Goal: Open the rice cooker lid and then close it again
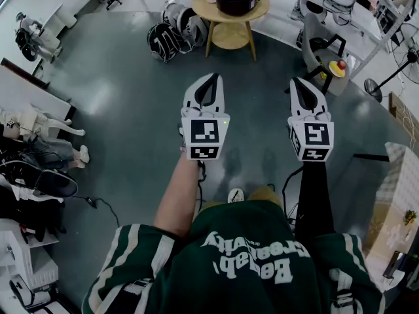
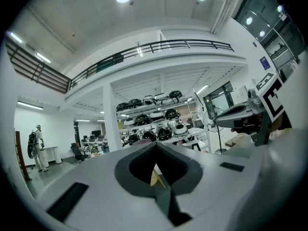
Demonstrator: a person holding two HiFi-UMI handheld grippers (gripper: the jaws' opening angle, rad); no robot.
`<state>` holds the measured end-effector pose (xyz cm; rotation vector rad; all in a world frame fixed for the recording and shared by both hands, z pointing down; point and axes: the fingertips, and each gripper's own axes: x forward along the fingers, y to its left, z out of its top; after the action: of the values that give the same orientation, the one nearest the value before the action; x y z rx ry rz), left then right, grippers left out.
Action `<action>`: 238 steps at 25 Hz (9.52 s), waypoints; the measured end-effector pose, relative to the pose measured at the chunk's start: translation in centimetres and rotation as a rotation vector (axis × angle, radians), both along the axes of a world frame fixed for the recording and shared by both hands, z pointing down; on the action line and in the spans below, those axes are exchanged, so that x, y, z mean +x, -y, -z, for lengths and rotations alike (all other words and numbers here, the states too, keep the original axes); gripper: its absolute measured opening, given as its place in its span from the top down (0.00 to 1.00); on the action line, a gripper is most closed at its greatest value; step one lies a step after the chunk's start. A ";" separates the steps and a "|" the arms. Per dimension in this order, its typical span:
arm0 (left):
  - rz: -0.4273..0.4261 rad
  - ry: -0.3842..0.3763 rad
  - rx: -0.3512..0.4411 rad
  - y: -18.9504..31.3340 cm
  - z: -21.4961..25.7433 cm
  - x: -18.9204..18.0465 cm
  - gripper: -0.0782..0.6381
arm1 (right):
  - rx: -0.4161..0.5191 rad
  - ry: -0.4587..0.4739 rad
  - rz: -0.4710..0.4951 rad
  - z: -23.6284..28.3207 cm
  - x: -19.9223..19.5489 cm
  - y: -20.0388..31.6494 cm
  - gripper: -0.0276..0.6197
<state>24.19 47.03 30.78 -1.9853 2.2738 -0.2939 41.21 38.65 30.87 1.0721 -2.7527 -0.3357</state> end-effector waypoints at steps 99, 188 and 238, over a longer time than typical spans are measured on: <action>-0.534 -0.100 -0.046 73.2 -5.6 -41.3 0.68 | -0.176 0.051 -0.247 -7.5 -45.5 65.6 0.67; -0.573 -0.155 -0.170 79.7 -9.9 -40.8 0.74 | -0.511 -0.137 0.015 -16.4 -48.9 68.3 0.60; -0.592 -0.358 -0.186 100.7 5.0 -42.5 0.57 | -0.445 0.334 0.006 4.0 -42.3 92.8 0.59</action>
<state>-18.33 -53.63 25.80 -2.8815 1.7355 -0.0961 -1.06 -54.12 26.83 1.0716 -2.8981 0.4796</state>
